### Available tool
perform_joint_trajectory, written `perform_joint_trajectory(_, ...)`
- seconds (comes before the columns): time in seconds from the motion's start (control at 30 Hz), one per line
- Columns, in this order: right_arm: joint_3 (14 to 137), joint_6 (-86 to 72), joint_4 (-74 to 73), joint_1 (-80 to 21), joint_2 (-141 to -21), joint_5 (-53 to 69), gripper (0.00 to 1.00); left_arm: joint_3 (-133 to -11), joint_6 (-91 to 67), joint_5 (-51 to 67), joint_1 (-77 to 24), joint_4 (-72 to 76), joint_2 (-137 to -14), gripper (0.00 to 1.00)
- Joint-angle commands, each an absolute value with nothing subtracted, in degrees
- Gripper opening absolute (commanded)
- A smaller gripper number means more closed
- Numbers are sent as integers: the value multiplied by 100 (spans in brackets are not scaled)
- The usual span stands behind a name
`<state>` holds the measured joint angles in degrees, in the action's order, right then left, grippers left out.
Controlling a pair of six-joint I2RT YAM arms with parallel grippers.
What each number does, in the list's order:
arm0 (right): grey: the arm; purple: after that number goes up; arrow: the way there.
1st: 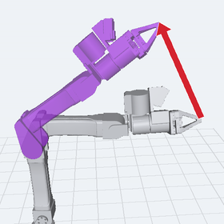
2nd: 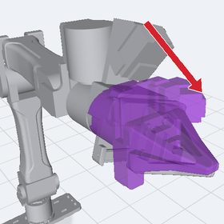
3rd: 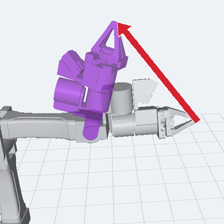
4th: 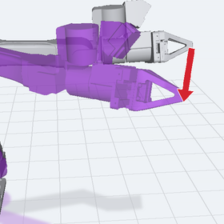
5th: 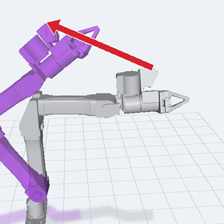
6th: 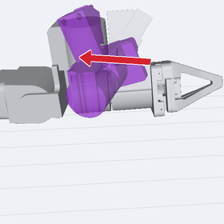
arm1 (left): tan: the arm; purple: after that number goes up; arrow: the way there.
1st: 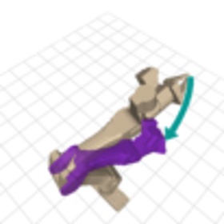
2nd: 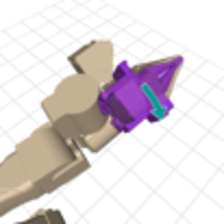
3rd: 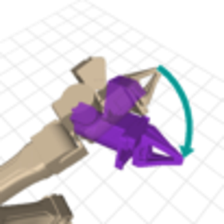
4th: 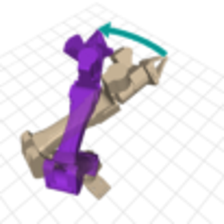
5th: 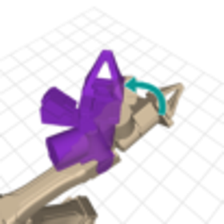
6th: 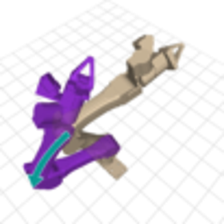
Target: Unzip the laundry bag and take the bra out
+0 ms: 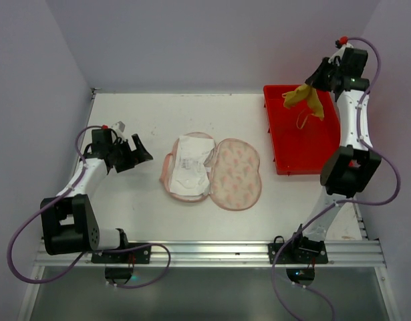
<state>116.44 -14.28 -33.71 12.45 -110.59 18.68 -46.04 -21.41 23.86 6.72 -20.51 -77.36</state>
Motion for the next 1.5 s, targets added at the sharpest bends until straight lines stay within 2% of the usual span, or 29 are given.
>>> perform_joint_trajectory(0.0,12251,-1406,-3481,1388,-11372,2118,0,-4623,-2013,2496,729,-1881,-7761,98)
perform_joint_trajectory(0.1,12542,-1432,-3437,1424,-11636,1979,0,-4623,-2013,2496,729,-1872,-7778,98)
perform_joint_trajectory(0.17,12306,-1581,-3218,1424,-11593,1820,0,-4623,-2021,2522,729,-1872,-7787,98)
perform_joint_trajectory(0.37,10618,-2214,-1680,1424,-11223,1125,0,-4606,-2021,2558,738,-1863,-7787,97)
perform_joint_trajectory(0.73,10056,-3066,-2091,1398,-11988,1907,2,-4597,-2039,2557,729,-1854,-7734,98)
perform_joint_trajectory(0.87,9774,-3261,-2215,1389,-11822,1732,23,-4579,-2057,2628,729,-1846,-7717,98)
perform_joint_trajectory(0.9,9739,-3261,-2284,1397,-11752,1679,38,-4570,-2065,2637,729,-1837,-7717,98)
perform_joint_trajectory(1.0,9677,-3235,-2495,1380,-11602,1574,55,-4562,-2057,2646,729,-1819,-7673,98)
perform_joint_trajectory(1.07,9668,-3164,-2619,1354,-11313,1442,61,-4561,-2065,2654,729,-1819,-7655,98)
perform_joint_trajectory(1.1,9668,-3147,-2732,1336,-11181,1354,69,-4562,-2065,2663,729,-1811,-7655,98)
perform_joint_trajectory(1.23,9511,-2910,-2900,1004,-10269,688,80,-4561,-2074,2681,729,-1802,-7638,97)
perform_joint_trajectory(1.3,9405,-2839,-2979,792,-9994,406,91,-4562,-2074,2681,729,-1802,-7629,98)
perform_joint_trajectory(1.33,9248,-2804,-2997,669,-9854,274,94,-4562,-2074,2681,729,-1802,-7629,98)
perform_joint_trajectory(1.4,9071,-2812,-3041,291,-9511,96,95,-4570,-2074,2681,730,-1802,-7620,98)
perform_joint_trajectory(1.47,8536,-2883,-2692,-260,-9161,428,95,-4562,-2074,2672,729,-1810,-7620,98)
